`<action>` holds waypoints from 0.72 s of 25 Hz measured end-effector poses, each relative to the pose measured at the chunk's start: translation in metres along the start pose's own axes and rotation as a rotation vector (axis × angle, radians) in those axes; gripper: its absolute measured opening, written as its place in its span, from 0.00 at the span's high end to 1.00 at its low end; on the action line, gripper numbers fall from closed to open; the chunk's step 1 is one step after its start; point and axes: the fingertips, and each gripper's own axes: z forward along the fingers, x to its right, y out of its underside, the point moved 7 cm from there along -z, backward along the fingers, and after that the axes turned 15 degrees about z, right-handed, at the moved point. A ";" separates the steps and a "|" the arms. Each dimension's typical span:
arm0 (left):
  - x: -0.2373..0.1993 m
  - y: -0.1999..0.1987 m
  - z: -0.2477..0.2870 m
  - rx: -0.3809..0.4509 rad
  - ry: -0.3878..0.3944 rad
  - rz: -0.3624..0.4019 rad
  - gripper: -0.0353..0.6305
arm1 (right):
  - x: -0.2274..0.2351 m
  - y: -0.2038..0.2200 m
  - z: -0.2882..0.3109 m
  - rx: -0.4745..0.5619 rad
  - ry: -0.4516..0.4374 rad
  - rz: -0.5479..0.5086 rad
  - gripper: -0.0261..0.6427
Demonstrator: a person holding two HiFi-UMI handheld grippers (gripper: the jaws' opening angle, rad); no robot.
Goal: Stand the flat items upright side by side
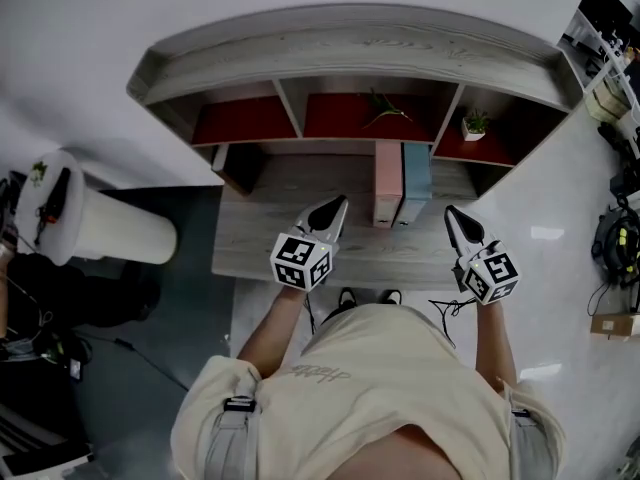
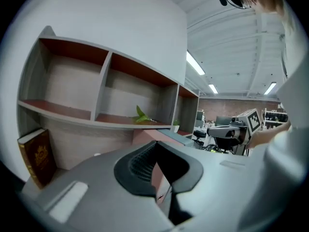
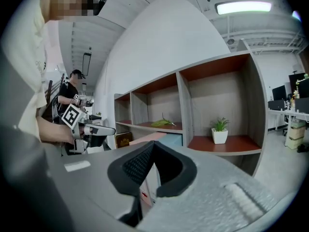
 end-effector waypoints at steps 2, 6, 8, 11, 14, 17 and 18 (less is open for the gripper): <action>-0.002 -0.014 0.001 -0.003 -0.009 0.017 0.92 | -0.004 -0.010 -0.001 0.009 -0.009 -0.001 0.96; -0.006 -0.034 0.004 -0.018 -0.019 0.029 0.92 | -0.011 -0.024 0.002 0.005 0.003 -0.051 0.96; -0.007 -0.041 0.006 -0.011 -0.028 0.036 0.92 | -0.014 -0.029 0.004 -0.001 0.022 -0.086 0.96; -0.009 -0.049 0.007 0.003 -0.037 0.045 0.92 | -0.019 -0.040 0.003 0.021 0.042 -0.099 0.96; -0.011 -0.059 0.007 0.020 -0.044 0.067 0.92 | -0.025 -0.054 0.000 0.065 0.047 -0.093 0.96; -0.014 -0.074 0.005 0.043 -0.055 0.112 0.92 | -0.033 -0.073 -0.004 0.122 0.043 -0.097 0.96; -0.015 -0.079 0.004 0.049 -0.061 0.128 0.92 | -0.035 -0.079 -0.006 0.144 0.043 -0.098 0.96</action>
